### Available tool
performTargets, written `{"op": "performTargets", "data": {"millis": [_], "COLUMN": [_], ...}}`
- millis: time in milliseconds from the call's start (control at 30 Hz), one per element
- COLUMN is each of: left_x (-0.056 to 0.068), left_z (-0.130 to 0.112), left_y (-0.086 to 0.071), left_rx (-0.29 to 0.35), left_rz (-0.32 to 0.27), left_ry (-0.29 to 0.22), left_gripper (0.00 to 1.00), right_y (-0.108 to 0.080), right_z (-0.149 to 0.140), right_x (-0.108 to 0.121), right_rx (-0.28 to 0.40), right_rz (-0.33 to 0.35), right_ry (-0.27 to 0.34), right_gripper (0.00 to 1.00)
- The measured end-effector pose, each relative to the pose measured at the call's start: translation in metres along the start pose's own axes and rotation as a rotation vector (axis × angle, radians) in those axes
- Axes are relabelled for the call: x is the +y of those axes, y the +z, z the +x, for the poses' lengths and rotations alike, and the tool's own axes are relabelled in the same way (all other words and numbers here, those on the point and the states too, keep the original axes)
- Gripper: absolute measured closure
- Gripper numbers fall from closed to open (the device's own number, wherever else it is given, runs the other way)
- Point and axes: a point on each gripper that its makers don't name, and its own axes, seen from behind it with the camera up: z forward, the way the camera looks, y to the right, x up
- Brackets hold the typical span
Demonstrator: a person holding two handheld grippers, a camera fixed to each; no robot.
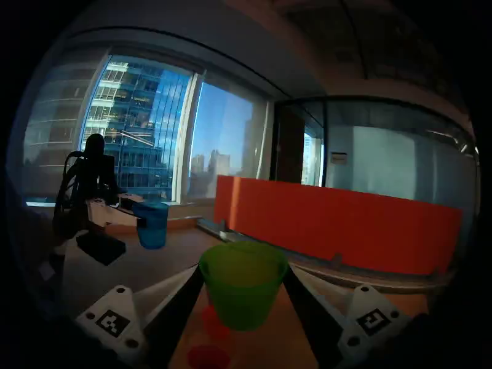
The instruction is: Pour water
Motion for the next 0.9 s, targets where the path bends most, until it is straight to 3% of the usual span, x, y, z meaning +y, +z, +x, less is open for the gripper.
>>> {"op": "performTargets", "data": {"millis": [300,567,900], "left_x": [-0.002,-0.001,0.001], "left_z": [0.000,0.002,0.023], "left_y": [0.002,0.007,0.008], "left_rx": [0.003,0.009,0.038], "left_rz": [0.000,-0.002,0.010], "left_ry": [0.002,0.033,0.153], "left_gripper": [0.15,0.15,0.15], "right_y": [0.003,0.007,0.019], "right_z": [0.000,-0.003,-0.006], "right_x": [0.002,-0.007,-0.040], "right_rx": [0.005,0.001,-0.008], "right_rz": [0.008,0.036,0.111], "right_ry": [0.007,0.011,0.015], "right_gripper": [0.07,0.08,0.08]}}
